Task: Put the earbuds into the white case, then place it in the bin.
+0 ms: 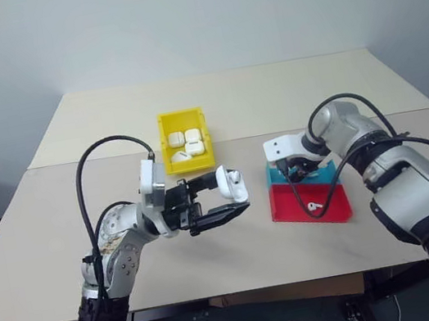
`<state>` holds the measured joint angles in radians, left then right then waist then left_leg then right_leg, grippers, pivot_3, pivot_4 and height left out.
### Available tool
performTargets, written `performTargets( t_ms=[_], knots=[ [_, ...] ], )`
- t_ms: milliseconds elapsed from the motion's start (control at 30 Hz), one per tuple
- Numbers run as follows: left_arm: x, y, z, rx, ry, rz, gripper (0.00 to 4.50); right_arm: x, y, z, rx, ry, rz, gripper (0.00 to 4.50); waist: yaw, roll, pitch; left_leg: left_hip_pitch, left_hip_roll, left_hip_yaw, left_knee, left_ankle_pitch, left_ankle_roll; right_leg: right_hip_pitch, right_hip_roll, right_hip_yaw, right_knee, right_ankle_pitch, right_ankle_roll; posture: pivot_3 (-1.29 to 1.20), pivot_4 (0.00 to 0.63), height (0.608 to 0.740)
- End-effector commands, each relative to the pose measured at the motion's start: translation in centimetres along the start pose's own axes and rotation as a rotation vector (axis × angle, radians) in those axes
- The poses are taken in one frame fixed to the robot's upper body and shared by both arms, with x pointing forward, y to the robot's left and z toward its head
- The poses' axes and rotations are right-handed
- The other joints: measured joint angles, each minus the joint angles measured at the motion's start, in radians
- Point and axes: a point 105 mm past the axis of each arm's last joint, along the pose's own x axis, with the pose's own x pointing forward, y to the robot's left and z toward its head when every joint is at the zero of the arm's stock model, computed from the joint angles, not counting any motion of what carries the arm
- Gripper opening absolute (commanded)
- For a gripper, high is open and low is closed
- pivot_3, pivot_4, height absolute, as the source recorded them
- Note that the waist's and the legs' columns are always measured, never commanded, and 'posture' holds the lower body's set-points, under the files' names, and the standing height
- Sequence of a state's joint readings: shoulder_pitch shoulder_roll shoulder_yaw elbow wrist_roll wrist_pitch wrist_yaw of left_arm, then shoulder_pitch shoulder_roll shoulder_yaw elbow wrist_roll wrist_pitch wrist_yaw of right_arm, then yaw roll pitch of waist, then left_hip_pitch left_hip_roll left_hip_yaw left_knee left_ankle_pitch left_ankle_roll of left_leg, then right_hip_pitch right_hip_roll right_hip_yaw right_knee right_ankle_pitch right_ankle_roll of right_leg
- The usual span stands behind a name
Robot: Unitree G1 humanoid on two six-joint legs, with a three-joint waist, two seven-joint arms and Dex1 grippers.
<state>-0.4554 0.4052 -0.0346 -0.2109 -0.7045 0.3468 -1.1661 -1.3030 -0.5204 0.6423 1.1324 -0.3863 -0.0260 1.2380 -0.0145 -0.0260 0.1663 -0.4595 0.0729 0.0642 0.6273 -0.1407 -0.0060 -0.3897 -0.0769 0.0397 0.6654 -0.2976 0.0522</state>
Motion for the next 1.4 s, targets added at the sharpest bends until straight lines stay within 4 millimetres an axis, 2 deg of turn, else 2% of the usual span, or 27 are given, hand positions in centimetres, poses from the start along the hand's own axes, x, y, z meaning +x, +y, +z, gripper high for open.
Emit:
performTargets(
  t_ms=[33, 200, 300, 400, 533, 600, 700, 733, 800, 900, 1000, 1100, 1167, 1267, 1400],
  knots=[
    [-0.1, -0.4, 1.1, 0.051, -0.012, -0.007, 2.79, -0.7, -0.9, 0.3, -0.002, -0.011, -0.044, 2.32, 0.000, 0.000, 0.000, 0.000, 0.000, 0.000, 0.000, 0.000, 0.000, 0.000, 0.000, 0.000, 0.000, 0.000, 0.000, 0.00, 0.150, 0.740],
    [-0.1, -0.4, 1.2, 0.055, -0.011, -0.001, 2.79, -0.5, -0.7, 0.5, 0.004, -0.027, -0.028, 2.32, 0.000, 0.000, 0.000, 0.000, 0.000, 0.000, 0.000, 0.000, 0.000, 0.000, 0.000, 0.000, 0.000, 0.000, 0.000, 0.00, 0.150, 0.740],
    [-0.1, -0.4, 1.1, 0.058, -0.010, 0.001, 2.79, -0.4, -0.4, 0.6, 0.005, -0.040, -0.010, 1.75, 0.000, 0.000, 0.000, 0.000, 0.000, 0.000, 0.000, 0.000, 0.000, 0.000, 0.000, 0.000, 0.000, 0.000, 0.000, 0.00, 0.150, 0.740],
    [-0.1, -0.4, 1.1, 0.059, -0.009, 0.002, 2.79, -0.2, -0.3, 0.4, 0.005, -0.035, -0.001, 0.71, 0.000, 0.000, 0.000, 0.000, 0.000, 0.000, 0.000, 0.000, 0.000, 0.000, 0.000, 0.000, 0.000, 0.000, 0.000, 0.00, 0.150, 0.740],
    [-0.1, -0.4, 1.1, 0.057, -0.008, 0.000, 2.79, -0.2, -0.6, 0.5, 0.040, -0.052, -0.039, 0.61, 0.000, 0.000, 0.000, 0.000, 0.000, 0.000, 0.000, 0.000, 0.000, 0.000, 0.000, 0.000, 0.000, 0.000, 0.000, 0.00, 0.150, 0.740],
    [-0.1, -0.3, 1.1, 0.054, -0.008, -0.006, 2.79, -1.1, -1.1, 0.9, 0.040, -0.089, -0.058, 0.61, 0.000, 0.000, 0.000, 0.000, 0.000, 0.000, 0.000, 0.000, 0.000, 0.000, 0.000, 0.000, 0.000, 0.000, 0.000, 0.00, 0.150, 0.740],
    [0.0, -0.2, 1.2, 0.053, -0.008, -0.014, 2.79, -4.9, -2.7, 2.2, 0.096, -0.254, -0.145, 0.61, 0.001, 0.003, 0.002, 0.000, 0.000, 0.000, 0.000, 0.000, 0.000, 0.000, 0.000, 0.000, 0.000, 0.000, 0.000, 0.00, 0.150, 0.740],
    [0.0, -0.1, 1.2, 0.053, -0.008, -0.017, 2.79, -5.9, -2.9, 2.4, 0.110, -0.294, -0.163, 0.61, 0.001, 0.003, 0.002, 0.000, 0.000, 0.000, 0.000, 0.000, 0.000, 0.000, 0.000, 0.000, 0.000, 0.000, 0.000, 0.00, 0.150, 0.740],
    [0.1, 0.0, 1.3, 0.054, -0.010, -0.022, 2.79, -9.2, -2.9, 3.1, 0.205, -0.468, -0.214, 0.61, 0.006, 0.004, 0.002, 0.000, 0.000, 0.000, 0.000, 0.000, 0.000, 0.000, 0.000, 0.000, 0.000, 0.000, 0.000, 0.00, 0.150, 0.740],
    [0.3, 0.1, 1.4, 0.053, -0.009, -0.041, 2.79, -14.0, -0.5, 4.0, 0.337, -0.784, -0.219, 0.61, 0.018, 0.004, 0.002, 0.000, 0.000, -0.001, 0.000, 0.000, 0.000, 0.001, 0.000, -0.001, -0.001, 0.000, 0.000, 0.00, 0.150, 0.740],
    [0.4, 0.3, 1.4, 0.050, -0.003, -0.061, 2.79, -16.9, 2.7, 5.4, 0.351, -1.032, -0.225, 0.61, 0.025, 0.003, 0.002, 0.000, 0.000, -0.001, 0.000, 0.000, 0.000, 0.002, 0.000, -0.002, -0.001, 0.000, 0.000, 0.00, 0.150, 0.740],
    [0.6, 1.0, 1.6, 0.049, -0.001, -0.072, 2.79, -19.3, 6.1, 7.2, 0.403, -1.303, -0.136, 0.61, 0.019, 0.004, 0.002, 0.000, 0.000, -0.001, 0.001, 0.000, 0.000, 0.002, 0.000, -0.001, 0.000, 0.001, 0.000, 0.00, 0.150, 0.740],
    [0.8, 1.4, 1.7, 0.052, -0.001, -0.076, 2.79, -19.3, 8.0, 8.4, 0.428, -1.384, -0.088, 0.61, 0.014, 0.004, 0.002, 0.001, 0.000, -0.002, 0.001, 0.000, 0.000, 0.002, 0.000, -0.001, 0.001, 0.001, 0.000, 0.00, 0.150, 0.740],
    [1.2, 2.1, 2.0, 0.056, -0.006, -0.083, 2.79, -18.3, 10.2, 10.3, 0.445, -1.423, -0.068, 0.61, 0.012, 0.003, 0.002, 0.001, 0.000, -0.002, 0.000, 0.000, 0.000, 0.003, 0.000, -0.002, 0.000, 0.001, 0.000, 0.00, 0.150, 0.740],
    [2.0, 2.3, 2.1, 0.053, -0.015, -0.100, 2.79, -17.5, 11.9, 12.1, 0.482, -1.483, -0.057, 0.61, 0.013, 0.003, 0.002, 0.000, 0.000, -0.002, 0.000, 0.000, 0.000, 0.002, 0.000, -0.001, 0.000, 0.000, 0.000, 0.00, 0.150, 0.740]
  ],
)
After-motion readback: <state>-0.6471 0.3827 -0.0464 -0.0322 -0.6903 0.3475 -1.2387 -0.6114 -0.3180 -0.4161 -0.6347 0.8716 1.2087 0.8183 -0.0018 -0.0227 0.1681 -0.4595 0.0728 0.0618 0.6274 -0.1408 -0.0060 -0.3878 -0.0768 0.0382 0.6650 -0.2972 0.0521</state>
